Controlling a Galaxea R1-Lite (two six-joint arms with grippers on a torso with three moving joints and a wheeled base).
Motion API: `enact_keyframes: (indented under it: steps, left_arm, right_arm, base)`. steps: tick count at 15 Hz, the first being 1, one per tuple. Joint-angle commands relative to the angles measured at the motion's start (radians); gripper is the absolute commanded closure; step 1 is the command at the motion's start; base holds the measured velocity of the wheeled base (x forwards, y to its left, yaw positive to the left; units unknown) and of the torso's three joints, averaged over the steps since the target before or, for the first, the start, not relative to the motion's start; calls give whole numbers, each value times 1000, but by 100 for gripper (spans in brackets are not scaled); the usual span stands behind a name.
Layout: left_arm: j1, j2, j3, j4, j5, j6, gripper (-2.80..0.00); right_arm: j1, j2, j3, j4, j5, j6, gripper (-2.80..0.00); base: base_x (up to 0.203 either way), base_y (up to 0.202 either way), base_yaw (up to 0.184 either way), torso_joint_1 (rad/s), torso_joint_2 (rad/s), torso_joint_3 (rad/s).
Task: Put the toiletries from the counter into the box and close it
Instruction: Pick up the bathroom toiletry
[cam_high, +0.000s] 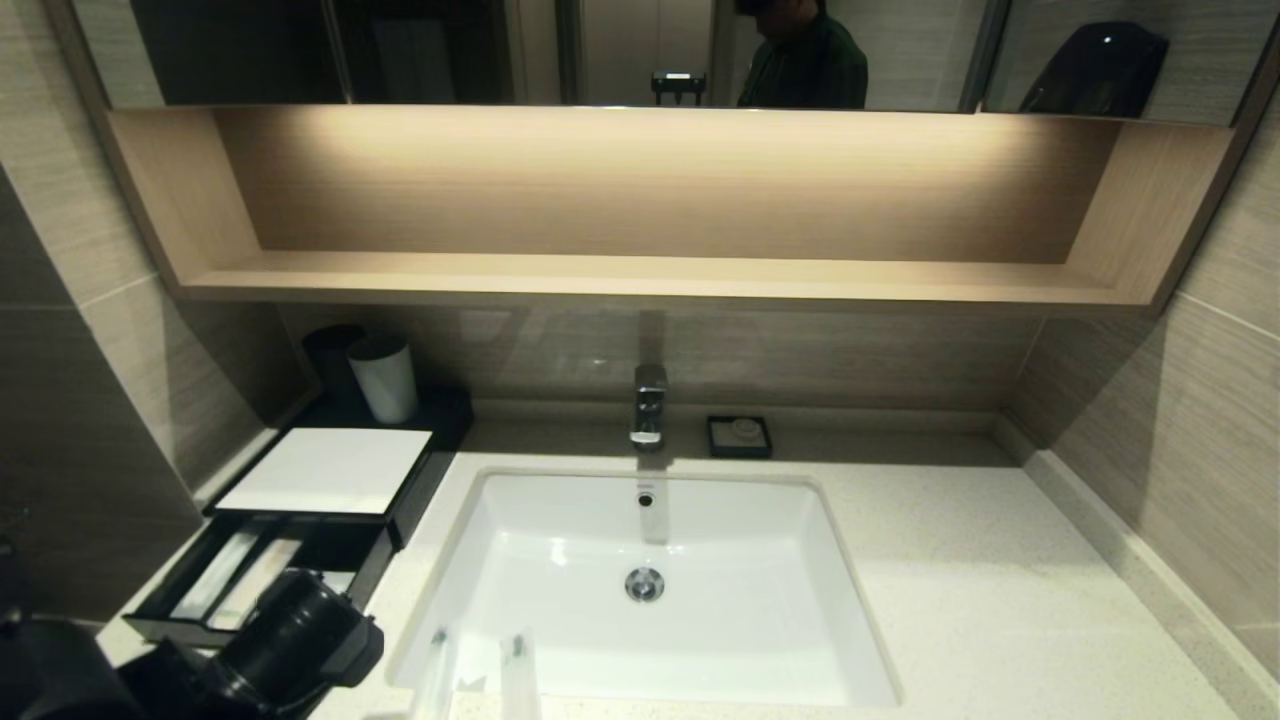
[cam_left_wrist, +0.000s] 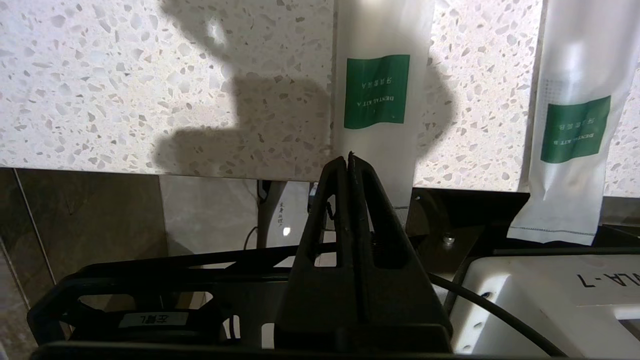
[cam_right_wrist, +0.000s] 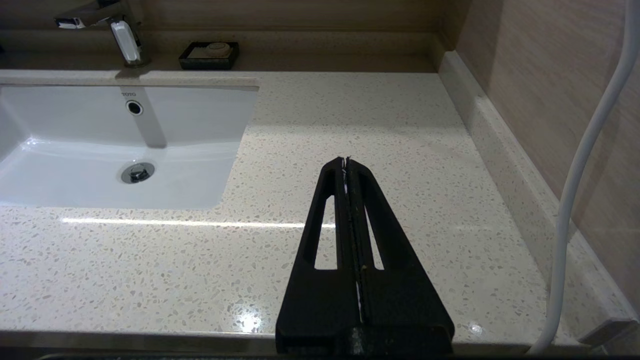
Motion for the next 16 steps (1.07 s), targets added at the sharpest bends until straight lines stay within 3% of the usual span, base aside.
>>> enact_keyframes:
  steps: [1,3,7,9,16]
  left_arm:
    - [-33,2,1,0,3,-26,0]
    - [-51,5,-13,0,8,-92,0]
    - [-123,-4,-7,11,17,-122,0]
    - [-167,13,-4,15,52,-175,0]
    - [-168,0,4,15,82,-177,0]
  right_arm:
    - [0,0,0,0,0,0,0]
    - [2,0,0,0,0,0,0]
    - [0,0,0,0,0,0,0]
    - [1,0,0,0,0,0,0]
    - [2,0,0,0,0,0,0]
  base:
    - [0,0,0,0,0,0]
    - [0,0,0,0,0,0]
    - [0,0,0,0,0,0]
    - [0,0,0,0,0,0]
    - [0,0,0,0,0,0]
